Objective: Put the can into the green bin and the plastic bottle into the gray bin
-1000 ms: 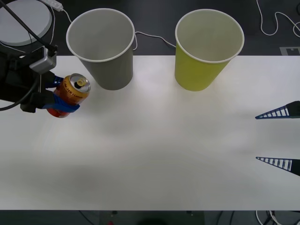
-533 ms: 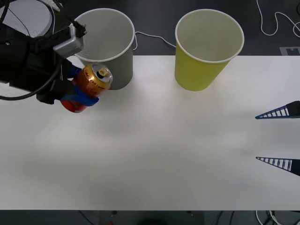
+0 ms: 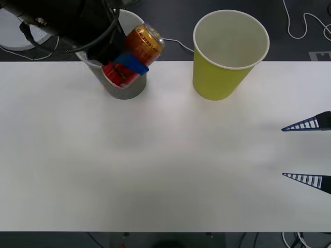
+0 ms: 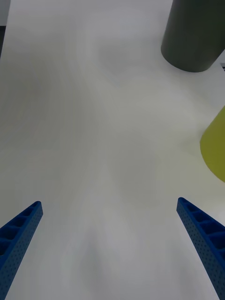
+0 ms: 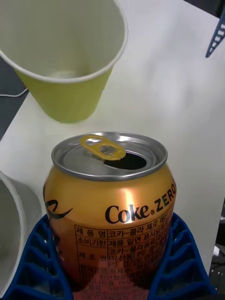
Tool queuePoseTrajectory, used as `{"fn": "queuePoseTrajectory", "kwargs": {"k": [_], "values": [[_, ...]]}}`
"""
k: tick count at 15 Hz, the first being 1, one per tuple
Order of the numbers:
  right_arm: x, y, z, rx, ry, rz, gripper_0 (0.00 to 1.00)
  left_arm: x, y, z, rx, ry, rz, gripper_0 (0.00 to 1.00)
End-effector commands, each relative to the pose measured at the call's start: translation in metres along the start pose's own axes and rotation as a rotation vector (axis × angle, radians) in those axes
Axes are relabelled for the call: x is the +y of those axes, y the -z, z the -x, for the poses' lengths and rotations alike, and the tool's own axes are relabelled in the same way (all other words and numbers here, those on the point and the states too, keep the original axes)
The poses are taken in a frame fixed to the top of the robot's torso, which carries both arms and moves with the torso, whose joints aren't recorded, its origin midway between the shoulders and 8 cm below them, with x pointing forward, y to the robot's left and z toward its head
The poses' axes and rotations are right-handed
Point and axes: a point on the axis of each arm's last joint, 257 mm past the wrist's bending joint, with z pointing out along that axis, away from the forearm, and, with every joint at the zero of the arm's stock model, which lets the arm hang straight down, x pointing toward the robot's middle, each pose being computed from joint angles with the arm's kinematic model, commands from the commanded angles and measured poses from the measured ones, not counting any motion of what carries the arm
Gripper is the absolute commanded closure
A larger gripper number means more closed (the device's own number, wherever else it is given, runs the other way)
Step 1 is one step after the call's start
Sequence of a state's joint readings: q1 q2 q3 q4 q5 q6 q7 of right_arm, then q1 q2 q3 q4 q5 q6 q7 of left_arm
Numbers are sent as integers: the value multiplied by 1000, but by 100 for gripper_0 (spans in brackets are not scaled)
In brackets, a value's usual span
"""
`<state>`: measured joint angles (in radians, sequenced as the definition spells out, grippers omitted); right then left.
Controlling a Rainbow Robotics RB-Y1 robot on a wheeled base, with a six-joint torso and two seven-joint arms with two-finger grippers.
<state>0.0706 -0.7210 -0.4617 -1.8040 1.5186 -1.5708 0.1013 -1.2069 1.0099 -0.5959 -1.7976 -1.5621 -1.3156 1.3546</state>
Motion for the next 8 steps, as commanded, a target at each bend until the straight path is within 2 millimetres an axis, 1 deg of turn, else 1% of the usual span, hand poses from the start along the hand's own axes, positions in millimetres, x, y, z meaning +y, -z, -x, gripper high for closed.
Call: {"fn": "queuePoseTrajectory", "kwargs": {"k": [1,3,7,8], "values": [[0,0,0,0,0,0,0,15,-16,32,-5,-5,25,98],[0,0,0,0,0,0,0,25,-28,59,-17,3,41,99],[0,0,0,0,0,0,0,40,-56,100,-27,28,68,99],[0,0,0,0,0,0,0,41,-64,112,-32,32,73,99]]}}
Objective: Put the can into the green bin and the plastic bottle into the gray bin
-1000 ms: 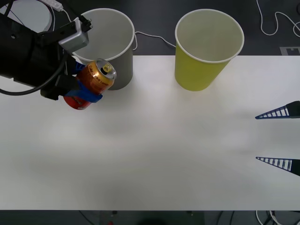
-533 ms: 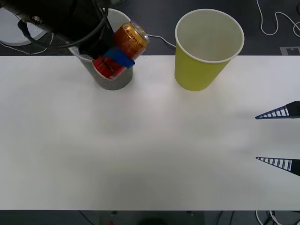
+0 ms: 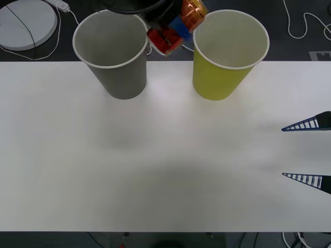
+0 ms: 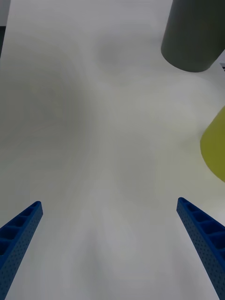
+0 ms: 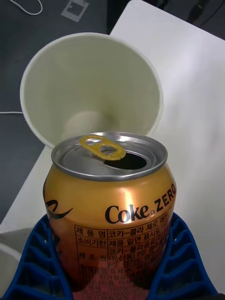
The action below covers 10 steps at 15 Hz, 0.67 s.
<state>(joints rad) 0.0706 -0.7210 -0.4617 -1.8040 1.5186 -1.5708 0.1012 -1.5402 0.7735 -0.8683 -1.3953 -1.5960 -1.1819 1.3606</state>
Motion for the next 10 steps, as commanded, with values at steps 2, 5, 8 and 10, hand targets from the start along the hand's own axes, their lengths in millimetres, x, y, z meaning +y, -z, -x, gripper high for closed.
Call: {"fn": "queuePoseTrajectory", "kwargs": {"k": [2,5,8,10], "values": [[0,0,0,0,0,0,0,4,-26,42,-25,31,20,99],[0,0,0,0,0,0,0,4,-45,77,-62,65,34,100],[0,0,0,0,0,0,0,-2,-61,102,-71,74,55,100],[0,0,0,0,0,0,0,-6,-75,114,-69,54,87,100]]}}
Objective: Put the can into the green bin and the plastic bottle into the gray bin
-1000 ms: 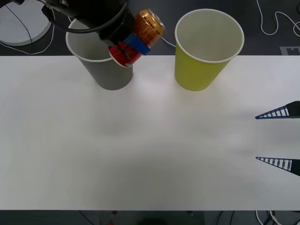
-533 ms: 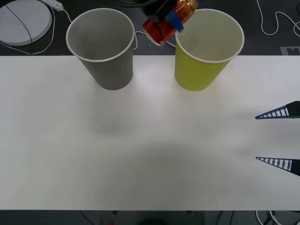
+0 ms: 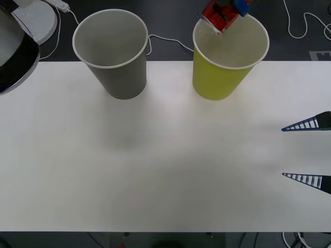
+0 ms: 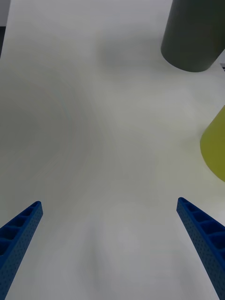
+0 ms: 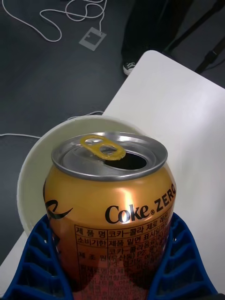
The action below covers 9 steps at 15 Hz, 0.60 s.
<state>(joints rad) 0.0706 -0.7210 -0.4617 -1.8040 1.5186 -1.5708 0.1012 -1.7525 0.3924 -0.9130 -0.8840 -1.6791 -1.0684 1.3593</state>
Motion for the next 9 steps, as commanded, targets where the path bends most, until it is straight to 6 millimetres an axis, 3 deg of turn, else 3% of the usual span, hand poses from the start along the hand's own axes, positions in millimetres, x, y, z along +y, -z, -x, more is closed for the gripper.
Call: {"fn": "queuePoseTrajectory", "kwargs": {"k": [1,5,9], "values": [[0,0,0,0,0,0,0,-6,-17,11,-6,-8,31,100],[0,0,0,0,0,0,0,-14,-37,28,-42,2,53,100],[0,0,0,0,0,0,0,-22,-42,35,-33,0,67,100]]}}
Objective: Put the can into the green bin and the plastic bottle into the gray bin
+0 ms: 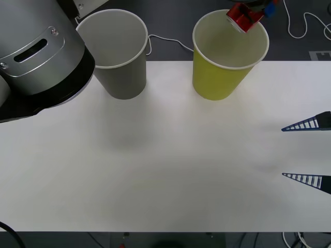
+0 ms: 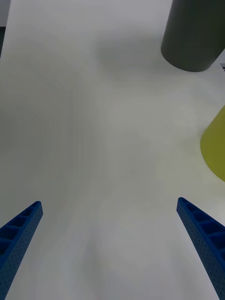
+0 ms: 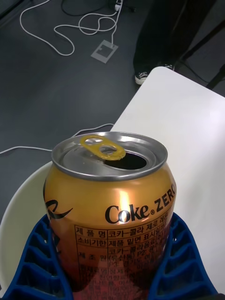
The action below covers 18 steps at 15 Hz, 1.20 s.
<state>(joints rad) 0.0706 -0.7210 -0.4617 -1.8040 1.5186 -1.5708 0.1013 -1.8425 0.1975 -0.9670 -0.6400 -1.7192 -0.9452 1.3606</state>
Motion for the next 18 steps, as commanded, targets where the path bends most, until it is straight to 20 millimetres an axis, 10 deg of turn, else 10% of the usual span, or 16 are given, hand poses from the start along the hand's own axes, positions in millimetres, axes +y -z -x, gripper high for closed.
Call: {"fn": "queuePoseTrajectory", "kwargs": {"k": [1,5,6,7,8,18], "values": [[0,0,0,0,0,0,0,-3,-3,2,5,11,3,100],[0,0,0,0,0,0,0,-1,-3,1,6,14,4,92],[0,0,0,0,0,0,0,0,-3,1,7,12,6,63],[0,0,0,0,0,0,0,-1,-3,1,8,5,4,13],[0,0,0,0,0,0,0,-1,-3,0,9,4,3,0],[0,0,0,0,0,0,0,-1,40,-30,88,-87,-79,0]]}}
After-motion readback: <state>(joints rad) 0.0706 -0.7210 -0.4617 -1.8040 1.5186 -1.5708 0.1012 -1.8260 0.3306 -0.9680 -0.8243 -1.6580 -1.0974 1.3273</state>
